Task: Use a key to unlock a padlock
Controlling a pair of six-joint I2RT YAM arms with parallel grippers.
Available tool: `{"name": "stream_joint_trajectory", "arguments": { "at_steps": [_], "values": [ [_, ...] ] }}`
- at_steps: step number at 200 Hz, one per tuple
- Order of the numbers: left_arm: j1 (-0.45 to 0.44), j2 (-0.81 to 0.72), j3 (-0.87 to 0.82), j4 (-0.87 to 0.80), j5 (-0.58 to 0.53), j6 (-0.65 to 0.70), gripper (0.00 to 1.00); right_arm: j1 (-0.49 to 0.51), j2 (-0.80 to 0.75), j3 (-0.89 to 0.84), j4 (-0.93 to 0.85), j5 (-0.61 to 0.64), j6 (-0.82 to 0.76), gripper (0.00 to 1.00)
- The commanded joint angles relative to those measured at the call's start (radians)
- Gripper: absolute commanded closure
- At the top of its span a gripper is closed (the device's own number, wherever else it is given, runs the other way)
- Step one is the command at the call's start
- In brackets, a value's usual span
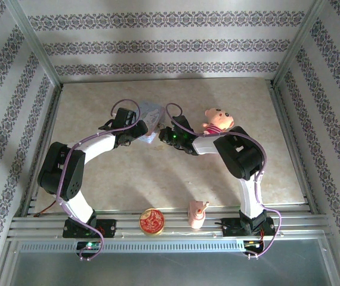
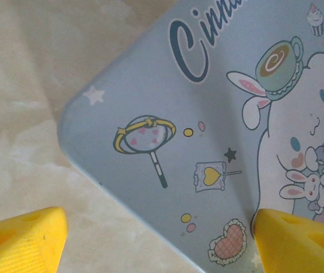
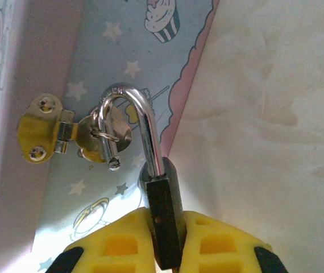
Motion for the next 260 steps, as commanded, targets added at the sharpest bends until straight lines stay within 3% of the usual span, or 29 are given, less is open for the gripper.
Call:
{"name": "stream_joint_trajectory", "arguments": {
  "at_steps": [1,204,260],
  "values": [
    [0.01,0.006,-0.041,-0.08,0.0,0.008,0.16,-0.018,0.016,0.006,0.102,0.001,0.03,1.0],
    [0.013,-0.01,-0.049,-0.081,-0.009,0.019,0.17,-0.044,0.032,-0.002,0.195,-0.008,0.077,1.0],
    [0.032,-0.023,-0.05,-0.086,-0.024,0.024,0.26,-0.06,-0.038,-0.093,0.194,0.019,0.057,1.0]
  ]
}}
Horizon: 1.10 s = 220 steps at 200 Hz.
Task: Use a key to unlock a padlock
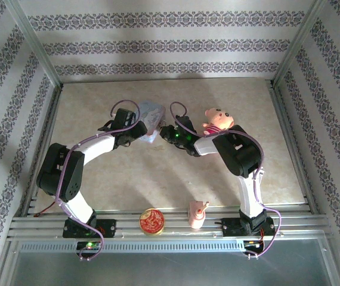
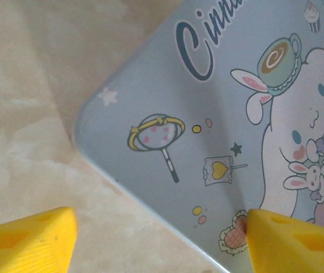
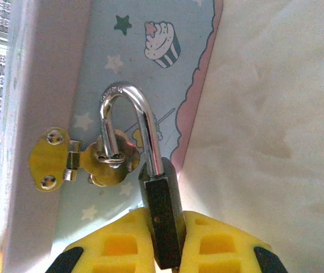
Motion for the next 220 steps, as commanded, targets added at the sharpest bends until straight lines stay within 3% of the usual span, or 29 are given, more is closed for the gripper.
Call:
{"name": "stream_joint_trajectory", "arguments": {
  "at_steps": [1,79,144,174,220],
  "values": [
    [0.03,-0.007,-0.031,-0.103,-0.031,0.023,0.26,-0.029,-0.062,-0.045,0.031,0.05,-0.023,1.0],
    [0.042,-0.014,-0.031,-0.1,-0.019,0.017,0.26,-0.013,-0.072,-0.114,0.094,0.098,0.039,1.0],
    [0.04,-0.056,-0.041,-0.02,0.028,-0.044,0.0,0.013,-0.057,-0.135,0.148,0.118,0.082,1.0],
    [0.038,-0.058,-0.061,0.073,0.061,-0.095,0.01,0.022,-0.053,-0.165,0.192,0.123,0.106,1.0],
    [0.019,-0.012,-0.056,0.082,0.054,-0.109,0.01,0.027,-0.034,-0.175,0.237,0.136,0.132,1.0]
  ]
}}
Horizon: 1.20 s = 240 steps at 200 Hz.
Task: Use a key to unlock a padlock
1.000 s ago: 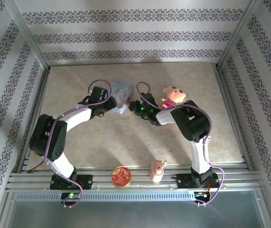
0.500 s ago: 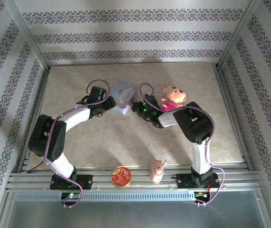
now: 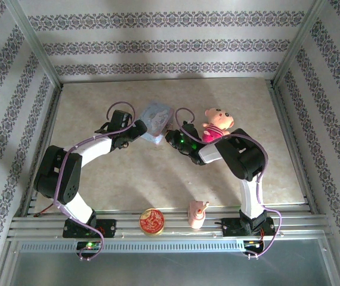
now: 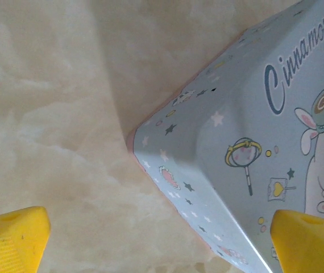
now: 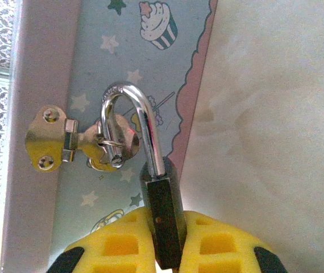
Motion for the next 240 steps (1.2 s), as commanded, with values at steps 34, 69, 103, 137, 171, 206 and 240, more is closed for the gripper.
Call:
{"name": "stream_joint_trajectory", "arguments": {
  "at_steps": [34,69,103,137,171,206,240],
  "values": [
    [-0.006,0.053,-0.013,0.036,0.02,-0.02,0.02,0.005,0.036,0.012,0.096,0.042,0.036,1.0],
    [-0.006,0.059,-0.022,0.007,0.007,-0.003,0.12,-0.005,0.055,0.034,0.122,0.061,0.049,1.0],
    [-0.005,0.061,-0.03,0.0,0.004,0.003,0.2,-0.023,0.099,0.048,0.204,0.052,0.096,1.0],
    [-0.006,0.063,-0.036,-0.001,0.007,0.004,0.23,-0.024,0.116,0.067,0.222,0.05,0.109,1.0],
    [-0.004,0.061,-0.041,-0.005,0.004,0.006,0.24,-0.03,0.098,0.053,0.235,0.067,0.092,1.0],
    [0.003,0.049,-0.043,-0.013,-0.012,0.01,0.26,-0.051,0.072,0.011,0.253,0.072,0.077,1.0],
    [0.017,0.045,-0.04,-0.02,-0.025,0.014,0.27,-0.065,0.04,-0.029,0.256,0.072,0.06,1.0]
  ]
}}
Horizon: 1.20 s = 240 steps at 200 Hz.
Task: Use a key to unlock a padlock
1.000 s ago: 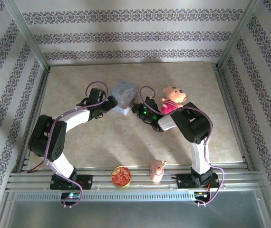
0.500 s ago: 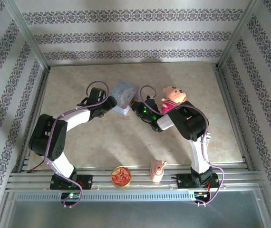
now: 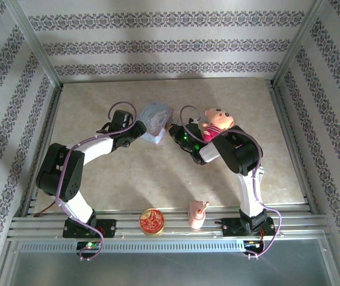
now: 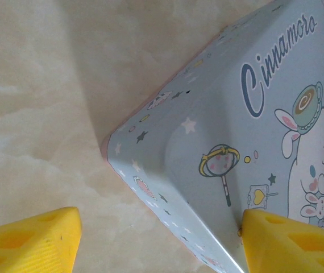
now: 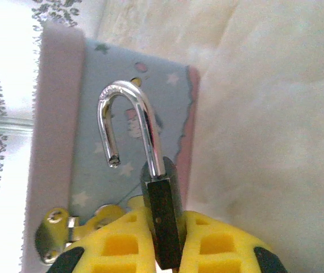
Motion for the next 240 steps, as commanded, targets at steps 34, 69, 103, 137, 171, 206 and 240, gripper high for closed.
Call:
{"name": "stream_joint_trajectory", "arguments": {
  "at_steps": [34,69,103,137,171,206,240],
  "values": [
    [0.035,0.01,-0.032,-0.088,-0.053,0.025,0.28,-0.013,-0.086,-0.055,0.018,0.013,-0.07,1.0],
    [0.062,0.007,-0.025,-0.078,-0.049,0.03,0.36,-0.008,-0.138,-0.079,-0.039,-0.007,-0.116,1.0],
    [0.101,0.022,-0.007,-0.074,-0.038,0.041,0.37,-0.002,-0.22,-0.107,-0.131,-0.01,-0.174,1.0],
    [0.132,0.03,0.026,-0.086,-0.05,0.056,0.37,0.005,-0.312,-0.127,-0.261,-0.024,-0.24,1.0],
    [0.151,0.027,0.07,-0.097,-0.083,0.071,0.36,0.025,-0.391,-0.109,-0.444,-0.025,-0.333,1.0],
    [0.169,0.027,0.113,-0.095,-0.078,0.075,0.29,0.032,-0.466,-0.112,-0.555,-0.022,-0.393,1.0],
    [0.176,0.004,0.124,-0.095,-0.094,0.07,0.15,0.031,-0.518,-0.086,-0.674,-0.034,-0.45,1.0]
  ]
}}
